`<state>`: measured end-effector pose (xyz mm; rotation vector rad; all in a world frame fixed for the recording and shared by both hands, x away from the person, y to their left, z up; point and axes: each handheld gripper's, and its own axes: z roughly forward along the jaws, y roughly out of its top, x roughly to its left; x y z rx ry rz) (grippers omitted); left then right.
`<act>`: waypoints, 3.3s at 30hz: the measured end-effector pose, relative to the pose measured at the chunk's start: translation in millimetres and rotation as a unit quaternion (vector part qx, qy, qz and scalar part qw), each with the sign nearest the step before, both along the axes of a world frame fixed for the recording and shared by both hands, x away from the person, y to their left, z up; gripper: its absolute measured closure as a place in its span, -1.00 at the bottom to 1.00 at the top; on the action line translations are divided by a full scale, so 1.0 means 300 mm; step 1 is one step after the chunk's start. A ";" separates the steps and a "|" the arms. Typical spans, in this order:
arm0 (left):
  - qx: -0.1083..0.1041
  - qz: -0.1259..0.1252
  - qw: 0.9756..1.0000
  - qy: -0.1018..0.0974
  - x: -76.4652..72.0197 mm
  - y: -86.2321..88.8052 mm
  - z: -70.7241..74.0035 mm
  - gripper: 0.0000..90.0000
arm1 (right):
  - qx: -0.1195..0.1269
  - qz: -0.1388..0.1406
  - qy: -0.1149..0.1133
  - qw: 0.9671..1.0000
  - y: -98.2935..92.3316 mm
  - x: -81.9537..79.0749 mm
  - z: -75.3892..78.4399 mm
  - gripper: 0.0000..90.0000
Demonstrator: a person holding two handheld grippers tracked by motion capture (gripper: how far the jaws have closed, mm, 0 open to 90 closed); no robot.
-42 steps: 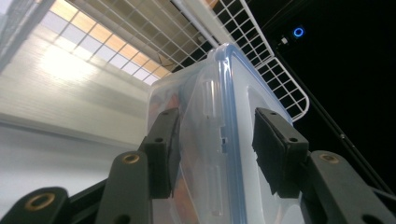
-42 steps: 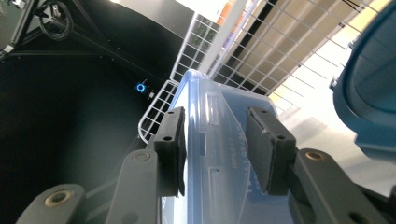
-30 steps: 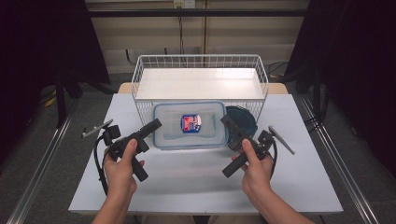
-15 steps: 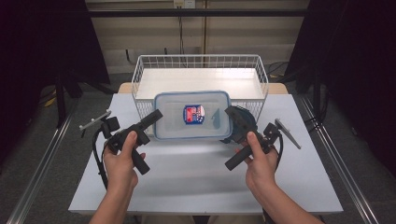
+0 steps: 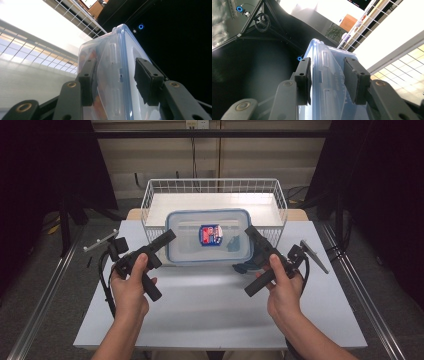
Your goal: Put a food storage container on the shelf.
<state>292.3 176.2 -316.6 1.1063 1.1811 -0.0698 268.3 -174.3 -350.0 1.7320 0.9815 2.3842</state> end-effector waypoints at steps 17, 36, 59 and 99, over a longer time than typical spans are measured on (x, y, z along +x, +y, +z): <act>-0.009 -0.002 1.000 -0.003 0.046 -0.028 0.031 0.21 | 0.008 -0.005 -0.005 1.000 -0.023 0.041 0.045 0.32; -0.004 0.001 1.000 -0.011 0.132 -0.069 0.070 0.21 | 0.010 -0.018 -0.006 1.000 -0.052 0.113 0.077 0.32; -0.018 0.000 1.000 -0.009 0.216 -0.096 0.100 0.21 | 0.005 -0.039 -0.013 0.999 -0.064 0.184 0.124 0.32; -0.021 0.026 0.999 0.015 0.389 -0.142 0.075 0.22 | 0.016 -0.068 0.030 0.997 -0.068 0.339 0.090 0.30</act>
